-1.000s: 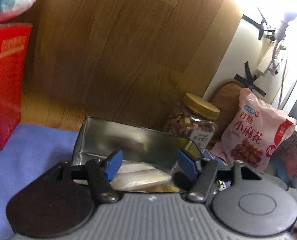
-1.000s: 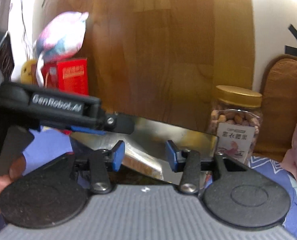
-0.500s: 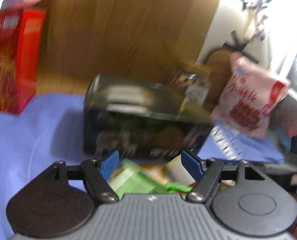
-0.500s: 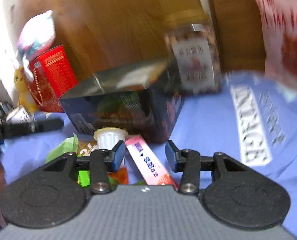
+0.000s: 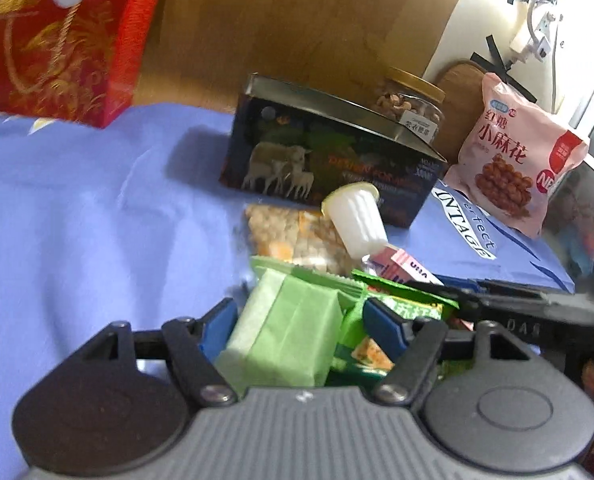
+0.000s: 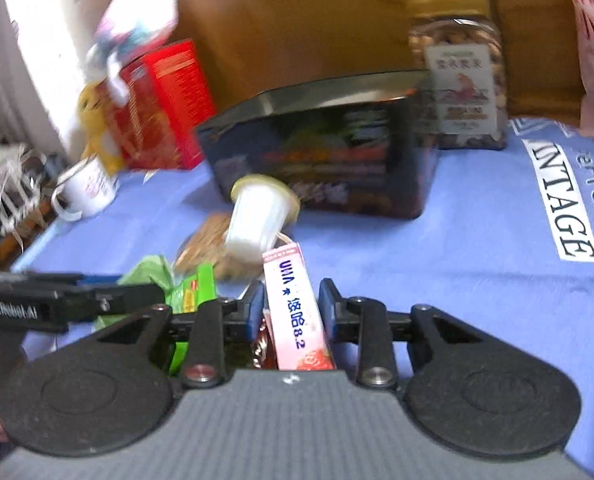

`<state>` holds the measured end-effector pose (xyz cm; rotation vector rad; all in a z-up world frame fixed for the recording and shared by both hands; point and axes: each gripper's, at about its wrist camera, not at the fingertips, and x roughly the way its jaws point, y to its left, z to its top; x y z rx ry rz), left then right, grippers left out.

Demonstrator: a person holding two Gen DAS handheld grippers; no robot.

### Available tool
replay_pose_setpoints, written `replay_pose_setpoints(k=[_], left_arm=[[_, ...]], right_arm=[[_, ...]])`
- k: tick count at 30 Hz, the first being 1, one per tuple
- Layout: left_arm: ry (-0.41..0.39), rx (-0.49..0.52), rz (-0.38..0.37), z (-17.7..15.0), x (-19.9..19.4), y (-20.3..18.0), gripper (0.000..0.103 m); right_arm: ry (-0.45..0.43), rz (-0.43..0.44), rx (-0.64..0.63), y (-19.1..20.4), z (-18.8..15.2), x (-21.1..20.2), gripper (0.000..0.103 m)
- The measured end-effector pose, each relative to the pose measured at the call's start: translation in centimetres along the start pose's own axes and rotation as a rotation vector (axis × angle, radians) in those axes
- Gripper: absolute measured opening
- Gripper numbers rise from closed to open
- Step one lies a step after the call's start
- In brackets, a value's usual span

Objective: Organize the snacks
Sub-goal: 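Grasp the green cracker packet with the left gripper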

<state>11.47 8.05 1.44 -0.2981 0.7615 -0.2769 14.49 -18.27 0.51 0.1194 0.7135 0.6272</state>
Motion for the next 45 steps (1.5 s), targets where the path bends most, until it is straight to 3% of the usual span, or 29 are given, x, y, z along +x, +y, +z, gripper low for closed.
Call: replay_pose_setpoints(k=[3,5,8,13,15,19,24,28,34,40,42,45], left_arm=[[-0.009,-0.045,0.003,-0.4,-1.7,0.7,0.073],[-0.032,-0.073,0.007,-0.6,-3.2,1.4,0.073],[-0.062,-0.118,0.011,-1.2,-5.1,2.3,0.073],[-0.026,-0.193,-0.101,-2.7,-6.6,3.0,0.073],[-0.002,-0.194,-0.136,-3.5,-6.8,2.7,0.073],[0.048,-0.187,-0.197,-5.3,-6.4,1.8,0.073],[0.055,-0.149,-0.213,-6.5,-7.0,0.7,0.073],[0.052,-0.126,-0.2,-6.9,-7.3,0.4,0.073],[0.028,-0.155,-0.185,-6.8,-9.2,1.7,0.073],[0.062,-0.16,-0.261,-7.8,-10.6,1.3,0.071],[0.086,-0.141,-0.269,-8.1,-10.2,0.7,0.068],[0.117,-0.139,-0.257,-8.6,-8.9,0.1,0.054]], right_arm=[[-0.035,-0.05,-0.05,1.1,-0.9,-1.3,0.04],[-0.115,-0.091,-0.022,1.4,-1.0,-3.2,0.041],[-0.191,-0.018,0.011,2.2,-1.2,-5.5,0.041],[-0.096,0.06,-0.047,5.0,-2.3,-4.1,0.038],[-0.052,0.068,-0.049,5.6,-3.2,-3.4,0.032],[-0.038,0.106,-0.072,7.6,-5.4,-4.5,0.031],[-0.027,0.128,-0.13,9.5,-7.5,-6.4,0.034],[-0.022,0.169,-0.136,10.3,-8.9,-7.3,0.048],[-0.04,0.151,-0.181,11.0,-10.2,-8.7,0.048],[-0.031,0.143,-0.215,10.9,-11.1,-8.6,0.049],[-0.033,0.15,-0.211,10.8,-11.0,-8.5,0.049],[-0.029,0.158,-0.237,11.4,-11.1,-8.4,0.051]])
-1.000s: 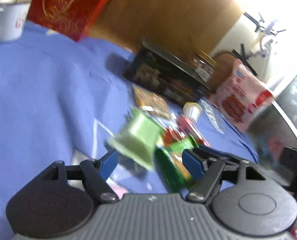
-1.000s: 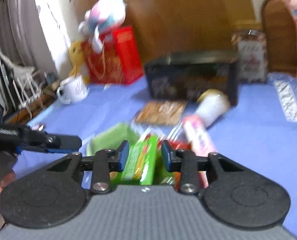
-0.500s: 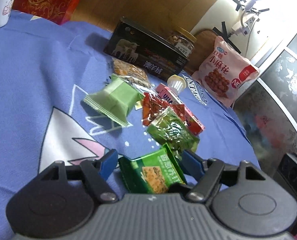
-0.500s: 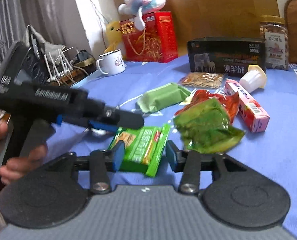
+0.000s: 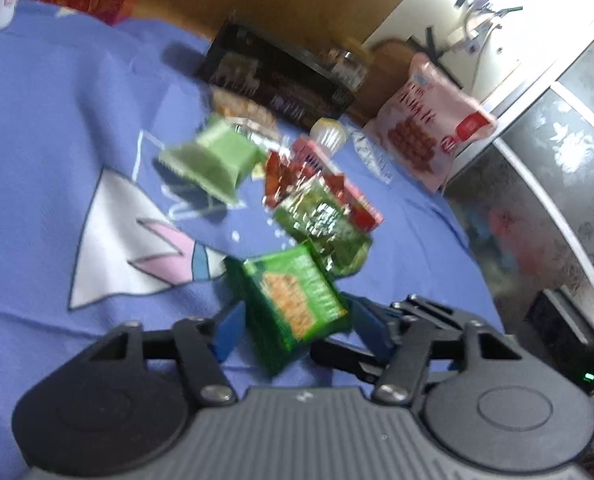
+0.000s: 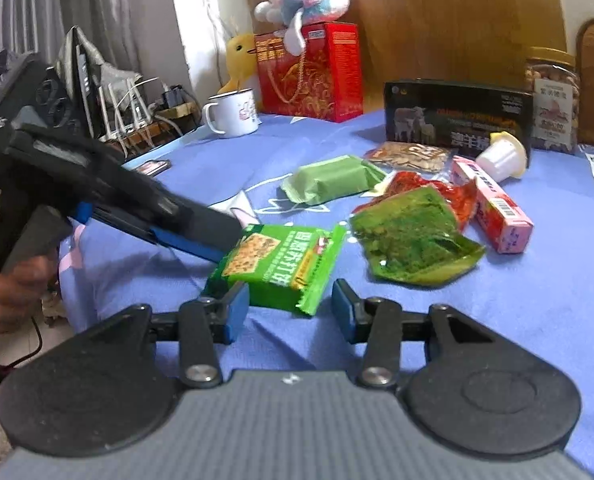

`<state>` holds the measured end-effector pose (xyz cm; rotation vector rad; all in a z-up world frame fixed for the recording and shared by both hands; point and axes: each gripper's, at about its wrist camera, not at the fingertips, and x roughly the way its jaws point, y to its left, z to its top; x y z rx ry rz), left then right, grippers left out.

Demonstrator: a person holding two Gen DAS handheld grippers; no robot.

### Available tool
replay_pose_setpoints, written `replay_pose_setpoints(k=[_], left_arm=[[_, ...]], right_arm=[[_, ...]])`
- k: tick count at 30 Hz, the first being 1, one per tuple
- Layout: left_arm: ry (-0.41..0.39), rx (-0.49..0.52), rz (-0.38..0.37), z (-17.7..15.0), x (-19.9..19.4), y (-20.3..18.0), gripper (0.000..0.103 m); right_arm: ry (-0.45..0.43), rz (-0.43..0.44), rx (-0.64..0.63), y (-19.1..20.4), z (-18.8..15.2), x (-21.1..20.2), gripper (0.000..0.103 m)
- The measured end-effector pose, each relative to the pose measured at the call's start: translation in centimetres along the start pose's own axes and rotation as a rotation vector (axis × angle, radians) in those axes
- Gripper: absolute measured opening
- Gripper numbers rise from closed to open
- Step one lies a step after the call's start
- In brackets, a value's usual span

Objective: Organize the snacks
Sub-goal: 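Grasp the green cracker packet with the left gripper, then carry the green cracker packet into the black tin and release it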

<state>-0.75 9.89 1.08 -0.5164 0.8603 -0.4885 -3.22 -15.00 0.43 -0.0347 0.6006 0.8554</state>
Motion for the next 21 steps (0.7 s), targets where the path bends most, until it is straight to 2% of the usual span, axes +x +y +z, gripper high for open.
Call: replay_pose_setpoints(k=[4,7,12,14,15,16,17,19,21], left_arm=[[-0.032,-0.011,0.035,0.6,0.0,0.6,0.046],[-0.038,-0.041,0.027,1.1,-0.2,1.6,0.046],[-0.036,-0.038,0.002,1.3,-0.3,2.3,0.046],[-0.042,-0.03,0.004,1.4,-0.2,2.5,0.042],[-0.045,-0.028,0.006,1.5,-0.2,2.5,0.041],[-0.048,-0.03,0.006,1.6,-0.1,2.6,0.04],[-0.051,-0.037,0.006,1.7,-0.1,2.7,0.04],[-0.052,-0.05,0.002,1.9,-0.1,2.7,0.04],[-0.061,-0.037,0.015,2.0,-0.2,2.4,0.04]], right_arm=[[0.005,0.011,-0.031,1.0,0.0,0.2,0.048],[0.007,0.033,-0.047,1.5,0.1,0.6,0.047],[0.001,-0.015,-0.07,1.3,0.6,1.4,0.047],[0.001,-0.02,-0.073,1.3,0.7,1.6,0.047],[0.004,-0.026,-0.083,1.5,0.8,1.7,0.044],[0.005,-0.035,-0.093,1.7,0.8,1.8,0.031],[0.002,-0.044,-0.095,1.7,0.9,1.8,0.024],[-0.001,-0.038,-0.075,1.5,1.1,1.8,0.019],[-0.01,-0.022,-0.071,1.5,1.2,1.6,0.019]])
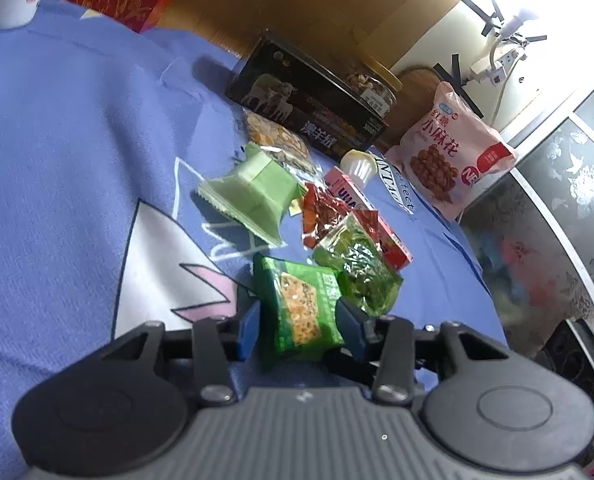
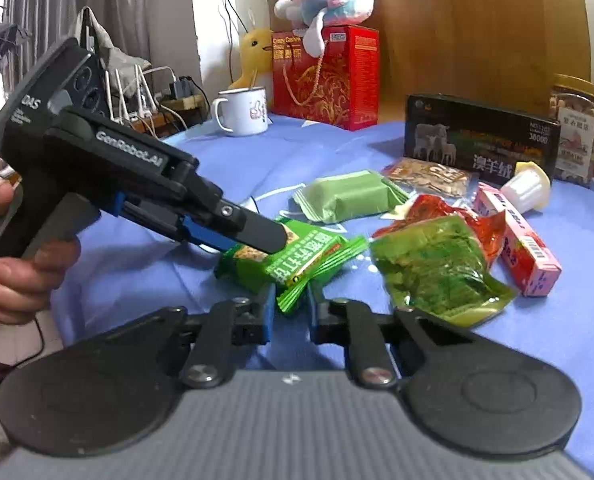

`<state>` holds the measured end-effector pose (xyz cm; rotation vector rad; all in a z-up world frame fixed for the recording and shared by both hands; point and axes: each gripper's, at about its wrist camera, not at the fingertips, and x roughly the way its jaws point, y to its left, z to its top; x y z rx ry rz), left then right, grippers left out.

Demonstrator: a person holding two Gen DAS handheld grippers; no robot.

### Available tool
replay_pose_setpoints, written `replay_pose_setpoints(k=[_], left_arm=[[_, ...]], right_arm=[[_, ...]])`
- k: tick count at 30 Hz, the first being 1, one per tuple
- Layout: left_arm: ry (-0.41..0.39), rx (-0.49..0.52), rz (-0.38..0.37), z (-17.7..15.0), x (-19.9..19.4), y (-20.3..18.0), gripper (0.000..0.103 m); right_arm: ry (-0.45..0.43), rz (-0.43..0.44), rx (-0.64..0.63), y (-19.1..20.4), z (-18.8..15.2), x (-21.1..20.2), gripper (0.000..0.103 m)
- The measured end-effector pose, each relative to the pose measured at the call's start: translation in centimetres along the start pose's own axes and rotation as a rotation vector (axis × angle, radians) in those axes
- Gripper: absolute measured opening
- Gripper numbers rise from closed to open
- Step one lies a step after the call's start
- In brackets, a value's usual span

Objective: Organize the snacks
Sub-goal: 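Carry the green cracker packet into the black tin and release it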

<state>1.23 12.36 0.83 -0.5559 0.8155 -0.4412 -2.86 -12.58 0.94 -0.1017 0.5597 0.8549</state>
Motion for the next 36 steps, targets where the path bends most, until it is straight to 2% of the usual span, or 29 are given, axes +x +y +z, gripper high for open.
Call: replay_pose_setpoints(k=[7,14,19,25,30,34,36], left_arm=[[-0.073,0.043,-0.008,2.0,-1.4,-1.3,0.04],[-0.127,0.099,-0.014,7.7,0.9,-3.4,0.04],[-0.156,0.173,-0.014,13.3,5.0,-5.8,0.04],[-0.151,0.224,-0.03,19.4,11.2,-8.2,0.04],[-0.113,0.223,-0.017,21.7,16.4,-8.4,0.04],[-0.084,0.221,0.008,22.2,19.3,-8.1,0.042],[-0.082,0.224,0.023,22.3,19.9,-8.0,0.049]], right_arm=[[-0.085,0.002,-0.033,-0.1,1.9,-0.9,0.019],[-0.15,-0.062,-0.035,-3.0,5.6,0.2,0.019],[-0.202,-0.143,-0.04,-7.1,9.1,1.5,0.019],[-0.229,-0.228,0.029,-14.2,12.6,2.9,0.019],[-0.2,-0.274,0.066,-19.0,13.6,4.6,0.019],[-0.178,-0.312,0.071,-21.0,13.4,5.7,0.023],[-0.175,-0.329,0.084,-21.5,13.1,6.1,0.027]])
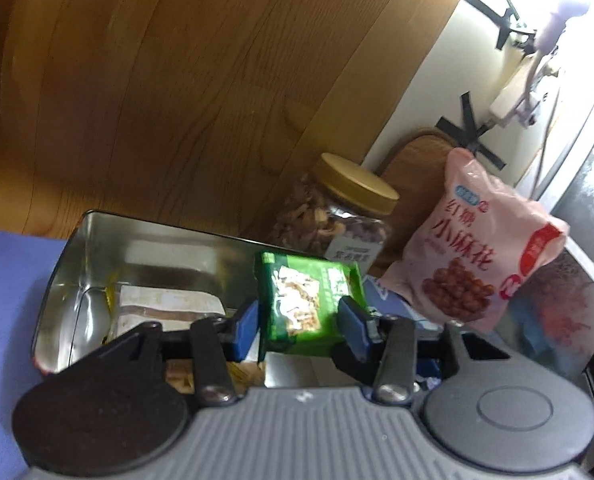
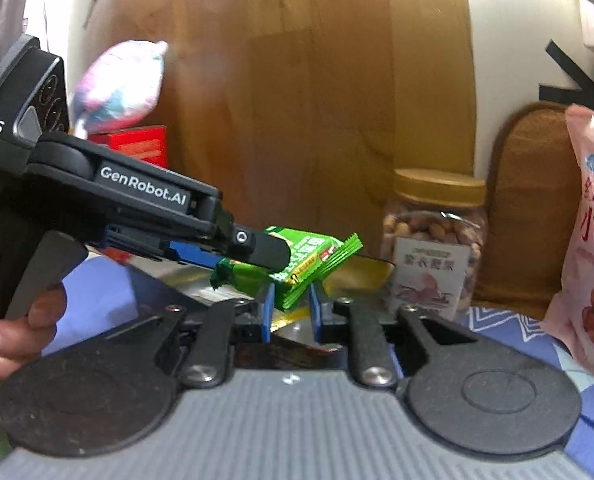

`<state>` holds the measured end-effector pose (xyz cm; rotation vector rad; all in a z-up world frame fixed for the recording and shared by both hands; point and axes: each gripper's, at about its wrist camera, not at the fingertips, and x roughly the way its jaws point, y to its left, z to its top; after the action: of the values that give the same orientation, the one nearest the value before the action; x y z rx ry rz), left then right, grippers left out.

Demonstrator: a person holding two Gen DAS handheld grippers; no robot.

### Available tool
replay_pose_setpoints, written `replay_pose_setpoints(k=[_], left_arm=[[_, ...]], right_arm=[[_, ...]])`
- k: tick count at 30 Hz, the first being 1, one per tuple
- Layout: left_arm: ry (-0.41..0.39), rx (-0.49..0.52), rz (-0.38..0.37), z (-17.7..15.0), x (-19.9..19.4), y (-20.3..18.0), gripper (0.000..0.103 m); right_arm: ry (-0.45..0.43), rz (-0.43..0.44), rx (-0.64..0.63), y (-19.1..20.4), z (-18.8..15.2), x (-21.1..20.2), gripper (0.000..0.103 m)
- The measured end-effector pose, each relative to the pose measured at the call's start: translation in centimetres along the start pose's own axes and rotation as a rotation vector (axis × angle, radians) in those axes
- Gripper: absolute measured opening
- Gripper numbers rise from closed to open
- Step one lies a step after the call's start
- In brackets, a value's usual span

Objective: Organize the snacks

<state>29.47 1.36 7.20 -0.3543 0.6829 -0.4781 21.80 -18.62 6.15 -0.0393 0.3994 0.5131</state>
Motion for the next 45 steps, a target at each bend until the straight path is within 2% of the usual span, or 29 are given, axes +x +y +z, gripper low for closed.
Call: replay_pose_setpoints(k=[1,3,7,11,13,15,19,21,23,26,32,36,38,41,45], left_arm=[[0.0,0.007,0.006,-0.1,0.1,0.0,0.053],[-0.002,0.021,0.015,-0.2,0.0,-0.2,0.053],[-0.03,0.032,0.001,-0.3,-2.4,-0.5,0.053],[-0.06,0.026,-0.023,-1.6,-6.5,-0.1,0.053],[-0.058,0.006,-0.015,-3.1,-8.4,0.8,0.055],[-0.045,-0.029,-0.001,-5.0,-10.3,2.0,0.055],[0.0,-0.076,0.01,-9.2,-13.3,4.0,0.055],[0.018,-0.084,0.015,-11.0,-14.3,4.5,0.057],[0.04,-0.091,0.025,-12.5,-14.8,4.8,0.057],[0.058,-0.126,0.029,-13.8,-15.3,5.0,0.057],[0.026,-0.154,-0.016,-15.7,-18.1,4.5,0.057],[0.038,-0.153,-0.034,-17.1,-19.4,3.7,0.057],[0.045,-0.137,-0.042,-17.9,-20.1,3.4,0.057],[0.043,-0.125,-0.014,-18.6,-21.0,3.3,0.057],[0.034,-0.203,-0.005,-18.8,-21.3,4.8,0.057]], right_arm=[[-0.004,-0.011,0.006,-0.1,-0.1,0.1,0.03],[-0.014,-0.015,0.026,-0.4,-0.3,0.0,0.033],[-0.047,-0.015,0.061,-0.9,0.0,-1.6,0.033],[-0.04,0.08,0.11,-0.3,-0.1,-4.1,0.033],[0.009,0.162,0.133,0.7,-0.6,-4.7,0.033],[0.097,0.243,0.171,1.8,-1.4,-4.7,0.033],[0.186,0.321,0.15,4.4,-3.5,-5.9,0.033],[0.213,0.312,0.093,6.0,-4.7,-6.9,0.033],[0.241,0.267,0.038,7.5,-6.1,-7.6,0.033],[0.255,0.221,0.037,8.2,-7.7,-8.6,0.035],[0.261,0.252,0.077,10.3,-9.6,-10.8,0.035],[0.236,0.269,0.077,11.2,-9.3,-11.9,0.035],[0.207,0.274,0.112,10.6,-9.0,-12.8,0.037],[0.199,0.273,0.187,9.6,-9.0,-13.6,0.04],[0.21,0.279,0.194,9.8,-8.4,-13.2,0.04]])
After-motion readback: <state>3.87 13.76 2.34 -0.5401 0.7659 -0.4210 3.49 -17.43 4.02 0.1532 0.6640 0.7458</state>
